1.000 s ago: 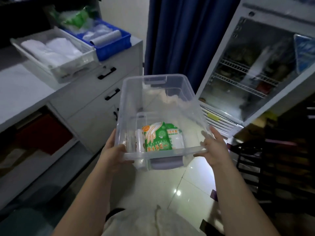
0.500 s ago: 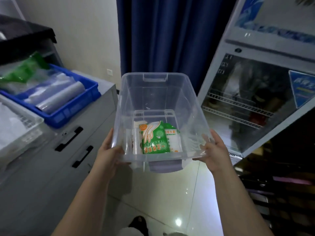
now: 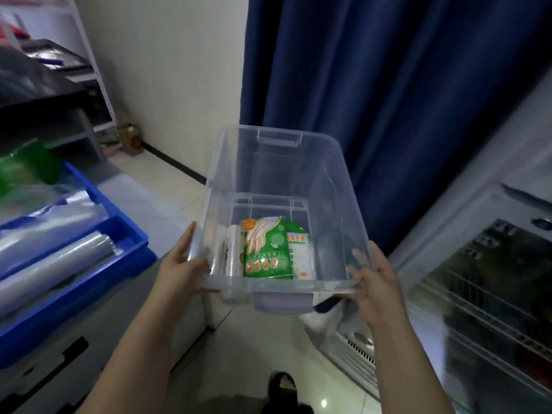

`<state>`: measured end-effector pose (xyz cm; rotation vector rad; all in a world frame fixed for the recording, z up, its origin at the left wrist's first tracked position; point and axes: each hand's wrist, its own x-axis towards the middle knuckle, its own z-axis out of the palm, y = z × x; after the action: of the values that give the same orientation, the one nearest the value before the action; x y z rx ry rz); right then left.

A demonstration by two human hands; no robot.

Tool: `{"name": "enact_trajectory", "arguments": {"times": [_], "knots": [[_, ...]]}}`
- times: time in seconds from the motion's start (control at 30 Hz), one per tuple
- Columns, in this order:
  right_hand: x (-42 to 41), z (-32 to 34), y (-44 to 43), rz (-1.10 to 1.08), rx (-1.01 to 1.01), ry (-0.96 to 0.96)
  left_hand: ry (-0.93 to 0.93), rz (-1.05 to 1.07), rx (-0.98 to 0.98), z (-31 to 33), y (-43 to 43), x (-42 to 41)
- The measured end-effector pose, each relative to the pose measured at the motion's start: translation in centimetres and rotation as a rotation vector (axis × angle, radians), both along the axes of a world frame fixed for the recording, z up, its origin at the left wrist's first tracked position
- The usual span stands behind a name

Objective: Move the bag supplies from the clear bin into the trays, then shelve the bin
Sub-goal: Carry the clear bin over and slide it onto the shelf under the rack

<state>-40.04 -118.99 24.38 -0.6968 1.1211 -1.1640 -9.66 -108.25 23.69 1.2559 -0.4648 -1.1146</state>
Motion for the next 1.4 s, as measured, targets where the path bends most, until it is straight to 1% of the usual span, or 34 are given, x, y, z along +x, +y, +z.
{"name": "enact_trajectory", "arguments": {"times": [0.2, 0.37, 0.53, 0.7, 0.9, 1.0, 1.1, 1.17, 1.23, 1.4], "knots": [[5.3, 2.9, -18.0, 0.254, -0.022, 0.008, 0.019, 0.24, -0.015, 1.3, -11.7, 2.3], [13.2, 3.5, -29.3, 0.426, -0.017, 0.046, 0.061, 0.417, 0.024, 1.1, -18.0, 6.2], [22.9, 3.0, -37.8, 0.558, -0.035, 0.055, 0.057, 0.53, 0.028, -0.1, -24.1, 13.1], [33.9, 2.5, -44.6, 0.524, 0.013, 0.074, 0.089, 0.615, 0.001, -0.9, -30.2, 21.4], [45.6, 2.6, -53.1, 0.619, 0.01, 0.053, 0.094, 0.742, -0.019, -0.4, -37.4, 30.6], [50.7, 2.8, -57.3, 0.737, -0.047, -0.017, 0.092, 0.802, -0.007, -0.7, -41.1, 34.4], [56.3, 2.5, -62.1, 0.84, -0.144, 0.031, 0.073, 0.865, 0.035, -0.8, -45.1, 38.8], [60.1, 1.9, -65.6, 0.909, -0.14, 0.022, 0.046, 0.922, 0.054, -0.7, -48.1, 41.6], [64.4, 1.5, -69.5, 0.974, -0.156, 0.06, 0.012, 0.972, 0.065, -0.2, -51.4, 44.3], [77.1, 0.5, -77.9, 1.076, -0.053, 0.008, -0.075, 1.096, 0.114, 1.7, -57.6, 52.0]]}}
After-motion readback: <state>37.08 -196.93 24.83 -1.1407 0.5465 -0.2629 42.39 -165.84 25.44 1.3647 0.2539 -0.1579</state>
